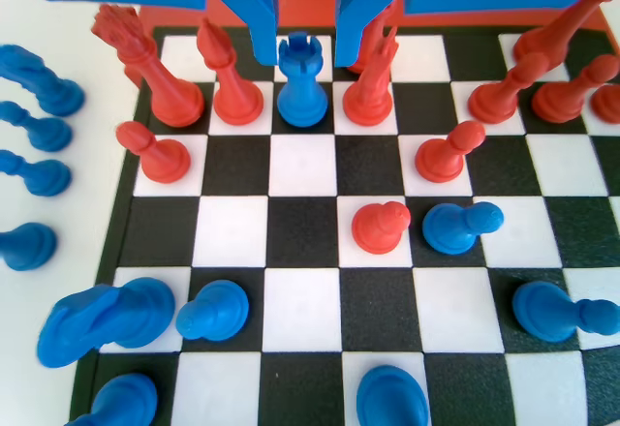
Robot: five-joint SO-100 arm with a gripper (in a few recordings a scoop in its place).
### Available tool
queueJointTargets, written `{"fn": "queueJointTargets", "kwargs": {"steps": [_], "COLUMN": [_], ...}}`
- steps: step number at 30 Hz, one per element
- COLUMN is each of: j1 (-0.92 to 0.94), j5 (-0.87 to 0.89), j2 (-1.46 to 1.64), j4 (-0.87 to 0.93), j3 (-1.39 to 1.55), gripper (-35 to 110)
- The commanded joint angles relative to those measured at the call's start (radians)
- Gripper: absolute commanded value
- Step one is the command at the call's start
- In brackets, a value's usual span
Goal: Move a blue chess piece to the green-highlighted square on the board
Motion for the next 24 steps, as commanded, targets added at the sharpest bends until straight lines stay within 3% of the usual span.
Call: {"fn": "queueJointTargets", "kwargs": {"steps": [1, 24], "j1": [-0.014, -0.015], "j5": [-0.008, 0.0], "j2": [0.038, -0.011], "j4": [0.003, -0.002], "j3": [-0.025, -0.081], "gripper": [10, 11]}}
